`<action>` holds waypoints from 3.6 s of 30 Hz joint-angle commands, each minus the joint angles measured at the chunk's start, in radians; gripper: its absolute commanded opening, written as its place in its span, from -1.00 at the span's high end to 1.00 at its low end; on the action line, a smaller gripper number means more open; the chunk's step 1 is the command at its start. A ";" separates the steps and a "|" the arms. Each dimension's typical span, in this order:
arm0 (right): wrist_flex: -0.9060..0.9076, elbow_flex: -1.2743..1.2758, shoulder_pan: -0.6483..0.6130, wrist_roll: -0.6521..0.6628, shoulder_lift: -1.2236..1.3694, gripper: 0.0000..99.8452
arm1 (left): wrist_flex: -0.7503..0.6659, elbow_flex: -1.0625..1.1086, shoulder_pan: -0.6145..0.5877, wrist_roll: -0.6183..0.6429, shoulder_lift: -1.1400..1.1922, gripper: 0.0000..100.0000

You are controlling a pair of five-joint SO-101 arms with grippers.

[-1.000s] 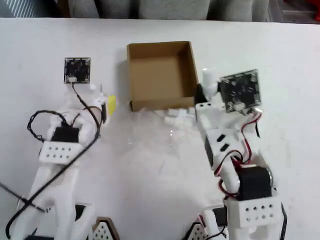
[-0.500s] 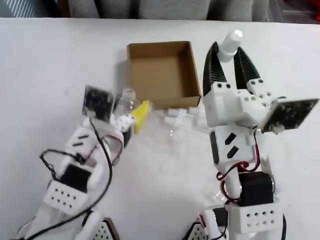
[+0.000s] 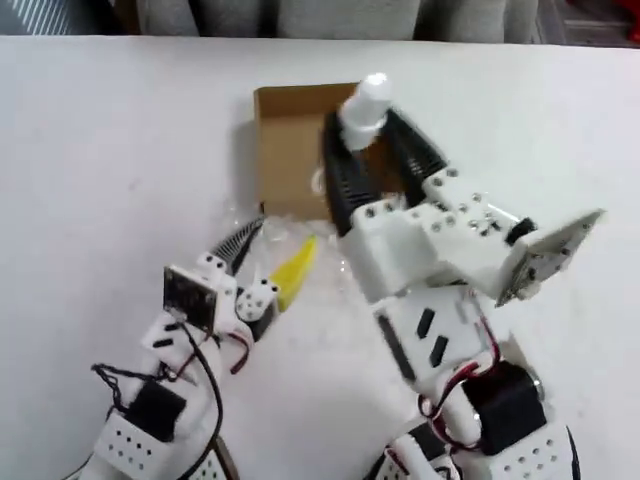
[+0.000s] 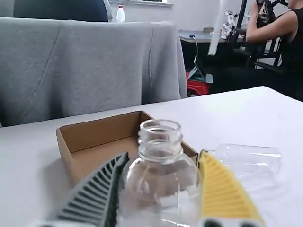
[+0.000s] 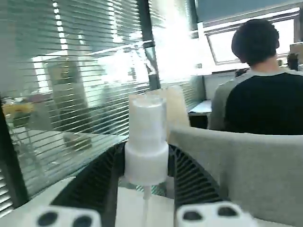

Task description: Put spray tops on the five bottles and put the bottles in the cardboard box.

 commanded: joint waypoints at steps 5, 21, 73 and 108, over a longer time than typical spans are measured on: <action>-0.001 -0.043 -0.081 -0.014 0.048 0.97 | 0.012 0.005 0.004 0.008 -0.073 0.95; -0.073 -0.011 -0.085 -0.071 0.139 0.97 | 0.006 0.015 0.004 0.006 -0.073 0.95; 0.634 -0.149 -0.041 -0.075 0.137 0.47 | 0.011 0.015 0.002 0.006 -0.073 0.95; 0.082 0.956 -0.326 -0.068 -0.460 0.97 | -0.146 0.015 -0.180 0.298 -0.071 0.96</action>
